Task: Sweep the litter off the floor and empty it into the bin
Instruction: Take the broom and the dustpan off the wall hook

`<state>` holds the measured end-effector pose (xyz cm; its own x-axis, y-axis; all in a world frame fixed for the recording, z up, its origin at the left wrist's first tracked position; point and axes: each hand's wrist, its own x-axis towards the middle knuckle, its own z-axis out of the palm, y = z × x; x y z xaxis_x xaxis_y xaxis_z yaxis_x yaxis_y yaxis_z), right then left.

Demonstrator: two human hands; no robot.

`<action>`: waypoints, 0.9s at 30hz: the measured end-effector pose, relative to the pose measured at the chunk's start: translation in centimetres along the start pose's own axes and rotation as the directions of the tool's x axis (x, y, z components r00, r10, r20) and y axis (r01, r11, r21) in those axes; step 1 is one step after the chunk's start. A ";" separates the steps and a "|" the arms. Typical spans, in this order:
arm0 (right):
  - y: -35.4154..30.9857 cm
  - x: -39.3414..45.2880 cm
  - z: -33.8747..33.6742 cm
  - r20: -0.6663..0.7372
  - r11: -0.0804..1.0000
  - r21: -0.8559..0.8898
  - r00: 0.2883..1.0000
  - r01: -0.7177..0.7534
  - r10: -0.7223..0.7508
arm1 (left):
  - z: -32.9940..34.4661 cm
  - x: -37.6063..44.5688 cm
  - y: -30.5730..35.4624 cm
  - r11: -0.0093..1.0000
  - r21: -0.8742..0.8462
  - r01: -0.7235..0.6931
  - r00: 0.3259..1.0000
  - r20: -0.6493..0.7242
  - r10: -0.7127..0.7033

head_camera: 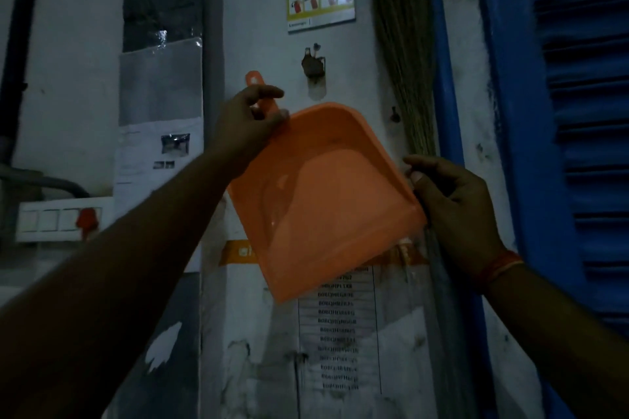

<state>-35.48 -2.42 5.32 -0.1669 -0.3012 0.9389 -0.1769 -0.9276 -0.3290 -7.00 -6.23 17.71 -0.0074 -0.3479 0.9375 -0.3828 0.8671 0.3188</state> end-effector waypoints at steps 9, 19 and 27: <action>0.6 -6.7 1.2 -0.024 0.993 -0.009 0.993 -0.116 0.116 | -4.0 -7.5 -1.4 0.960 0.060 0.272 0.883 -0.412 -0.224; -1.1 -15.9 5.4 -0.064 0.947 0.070 0.946 -0.313 0.317 | -6.1 -15.5 -1.4 0.817 -0.402 0.414 0.535 -0.618 -0.576; -7.1 -22.0 10.7 -0.176 0.905 0.079 0.887 -0.418 0.426 | -6.2 -24.7 0.6 0.721 -0.620 0.309 0.514 -0.529 -0.676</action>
<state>-20.15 8.45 -11.89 -0.3943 -0.6233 0.6752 -0.0138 -0.7307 -0.6826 -1.33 5.10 -4.40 0.7432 -0.5761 0.3403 0.2949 0.7385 0.6064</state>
